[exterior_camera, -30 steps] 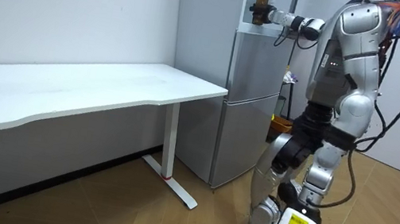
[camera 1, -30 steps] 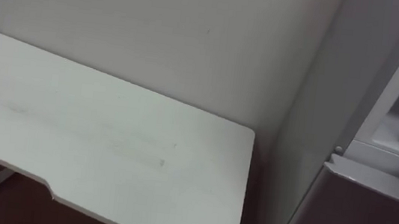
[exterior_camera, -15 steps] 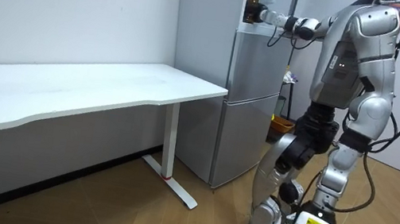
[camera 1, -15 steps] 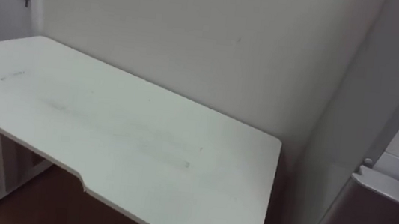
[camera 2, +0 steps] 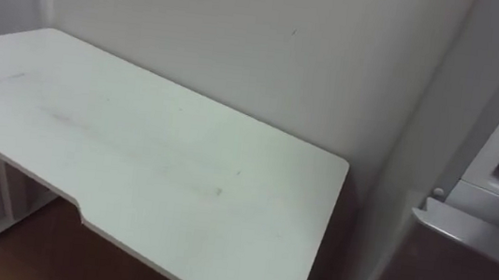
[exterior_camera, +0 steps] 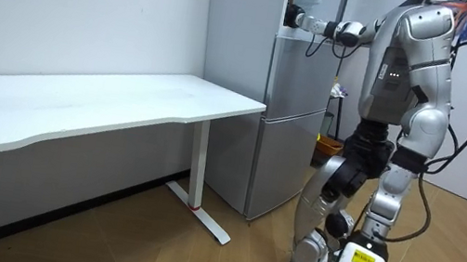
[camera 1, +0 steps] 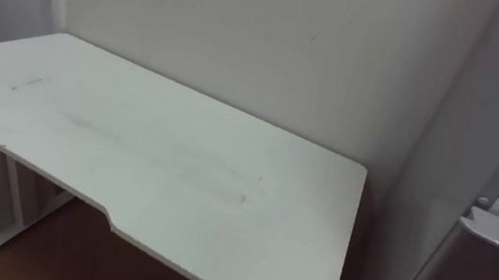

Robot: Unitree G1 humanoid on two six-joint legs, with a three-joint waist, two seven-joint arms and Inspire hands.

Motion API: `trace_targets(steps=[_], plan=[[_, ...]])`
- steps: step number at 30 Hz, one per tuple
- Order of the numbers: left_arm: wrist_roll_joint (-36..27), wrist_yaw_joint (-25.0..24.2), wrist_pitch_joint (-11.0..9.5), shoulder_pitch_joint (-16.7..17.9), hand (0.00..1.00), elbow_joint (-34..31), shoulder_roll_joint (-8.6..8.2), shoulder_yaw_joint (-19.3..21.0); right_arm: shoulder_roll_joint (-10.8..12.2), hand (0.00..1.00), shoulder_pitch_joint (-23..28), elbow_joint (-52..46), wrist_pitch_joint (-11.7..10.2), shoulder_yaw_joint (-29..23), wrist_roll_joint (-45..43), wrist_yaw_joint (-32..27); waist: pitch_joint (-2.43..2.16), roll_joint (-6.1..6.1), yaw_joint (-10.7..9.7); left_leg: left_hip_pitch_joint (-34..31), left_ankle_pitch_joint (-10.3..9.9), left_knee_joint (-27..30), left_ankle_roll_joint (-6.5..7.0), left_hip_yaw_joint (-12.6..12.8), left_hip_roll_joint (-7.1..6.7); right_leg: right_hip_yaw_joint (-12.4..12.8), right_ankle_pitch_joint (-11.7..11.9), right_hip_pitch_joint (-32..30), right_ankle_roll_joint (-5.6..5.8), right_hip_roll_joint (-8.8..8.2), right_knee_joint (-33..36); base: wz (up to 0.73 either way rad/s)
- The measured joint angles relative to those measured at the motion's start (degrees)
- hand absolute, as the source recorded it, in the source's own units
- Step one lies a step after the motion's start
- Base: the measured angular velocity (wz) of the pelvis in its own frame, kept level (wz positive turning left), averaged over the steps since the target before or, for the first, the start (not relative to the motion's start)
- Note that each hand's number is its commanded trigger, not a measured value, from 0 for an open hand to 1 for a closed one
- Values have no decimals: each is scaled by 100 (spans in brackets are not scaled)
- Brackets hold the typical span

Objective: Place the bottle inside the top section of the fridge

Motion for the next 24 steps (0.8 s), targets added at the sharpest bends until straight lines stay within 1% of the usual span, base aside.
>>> trace_targets(steps=[6, 10, 11, 13, 14, 15, 16, 17, 21, 22, 24], plan=[[39, -2, -34, -46, 0, -50, -3, 6, -26, 0, -47, 171, 13, -12, 83, 445, -9, 7, -10, 39, 1, -6, -1, 10, 3, 22, -1, 16, -1, 2, -2, 0], [41, 20, -40, -45, 0, -63, -5, 13, -27, 0, -47, 187, 29, -36, 74, 740, -21, 31, -39, 89, 1, -16, 0, 20, 2, 44, 13, 61, -2, 8, -6, 0], [39, 20, -36, -41, 0, -63, -6, 19, -27, 0, -47, 191, 61, -37, 77, 828, -17, 54, -61, 136, -1, -27, -1, 20, 0, 62, 21, 113, 5, 16, -24, 0], [36, 27, -34, -39, 0, -74, -12, 19, -26, 0, -47, 186, 81, -38, 89, 931, -36, 77, -101, 146, -2, -35, 0, 19, 0, 75, 33, 140, 8, 30, -84, 0], [38, 31, -36, -40, 0, -75, -12, 20, -26, 0, -47, 183, 81, -37, 88, 1016, -45, 67, -112, 171, -2, -38, -1, 20, 1, 89, 34, 161, 6, 36, -82, 0], [38, 31, -37, -39, 0, -72, -12, 19, -26, 0, -45, 183, 85, -35, 92, 1058, -28, 91, -120, 197, -4, -42, -4, 21, 1, 94, 37, 195, 8, 42, -86, 0], [32, 32, -32, -31, 0, -69, -13, 18, -26, 0, -40, 183, 113, -33, 97, 1140, -26, 96, -142, 213, -8, -46, -8, 22, 1, 95, 36, 218, 10, 44, -92, 0], [-1, 40, -33, -32, 0, -71, -12, 20, -26, 0, -40, 176, 132, -38, 131, 1215, -47, 70, -161, 225, -9, -48, -10, 40, 2, 98, 34, 225, 11, 44, -91, 0], [-15, 41, -37, -40, 0, -70, -23, 20, -26, 0, -40, 175, 160, -38, 229, 1472, -53, 64, -204, 281, -9, -80, -10, 86, 8, 103, 34, 275, 9, 42, -91, -1], [-17, 41, -37, -35, 0, -68, -32, 18, -26, 0, -39, 175, 195, -38, 271, 1545, -50, 67, -213, 319, -9, -108, -10, 110, 8, 107, 33, 303, 12, 33, -92, -6], [-17, 41, -37, -36, 0, -70, -33, 17, -26, 0, -36, 176, 224, -37, 292, 1630, -62, 58, -261, 337, -9, -121, -10, 116, 6, 104, 28, 310, 17, 28, -94, -2]])
